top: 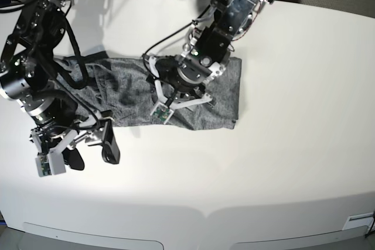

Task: Fold the T-shirt properly
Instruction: 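Adjust the folded layers with the left gripper, pressing them flat, then grasp the strip's other end with the right gripper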

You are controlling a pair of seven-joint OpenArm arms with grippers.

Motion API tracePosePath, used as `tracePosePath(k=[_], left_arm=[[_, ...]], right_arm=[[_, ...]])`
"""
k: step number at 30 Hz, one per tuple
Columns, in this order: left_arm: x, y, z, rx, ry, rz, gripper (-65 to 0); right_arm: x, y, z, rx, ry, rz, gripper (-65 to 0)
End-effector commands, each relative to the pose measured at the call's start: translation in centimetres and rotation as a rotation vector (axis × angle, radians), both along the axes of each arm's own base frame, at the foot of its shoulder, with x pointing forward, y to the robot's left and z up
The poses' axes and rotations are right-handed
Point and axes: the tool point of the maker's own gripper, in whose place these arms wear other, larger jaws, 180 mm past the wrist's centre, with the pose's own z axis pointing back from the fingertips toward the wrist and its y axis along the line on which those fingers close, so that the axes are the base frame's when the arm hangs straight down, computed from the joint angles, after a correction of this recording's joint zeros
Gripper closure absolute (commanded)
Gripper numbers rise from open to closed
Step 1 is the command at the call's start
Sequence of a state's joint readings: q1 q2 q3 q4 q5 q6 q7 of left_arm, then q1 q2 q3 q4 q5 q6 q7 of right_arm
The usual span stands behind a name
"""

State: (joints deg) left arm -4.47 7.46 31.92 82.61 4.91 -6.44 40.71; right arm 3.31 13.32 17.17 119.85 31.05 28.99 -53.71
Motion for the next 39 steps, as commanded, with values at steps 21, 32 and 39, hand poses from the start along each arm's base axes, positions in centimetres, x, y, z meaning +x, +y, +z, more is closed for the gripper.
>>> tracePosePath(k=[21,32,39], left_arm=[[0.1,8.0,-1.7,0.094,-0.054,0.074,-29.0],[0.3,14.9,-4.4,0.245,-0.057,0.128,-29.0],[-0.9,17.4,-8.3,0.269,0.079,0.22,-29.0]], right_arm=[[-0.6,-2.6,-3.4,-0.168,0.119,-0.057,-47.0],[-3.3,-6.3,-6.8,-0.324,0.257,-0.09,-47.0],[-4.0,-8.7,-8.3,-0.3,0.32,-0.17,-47.0]])
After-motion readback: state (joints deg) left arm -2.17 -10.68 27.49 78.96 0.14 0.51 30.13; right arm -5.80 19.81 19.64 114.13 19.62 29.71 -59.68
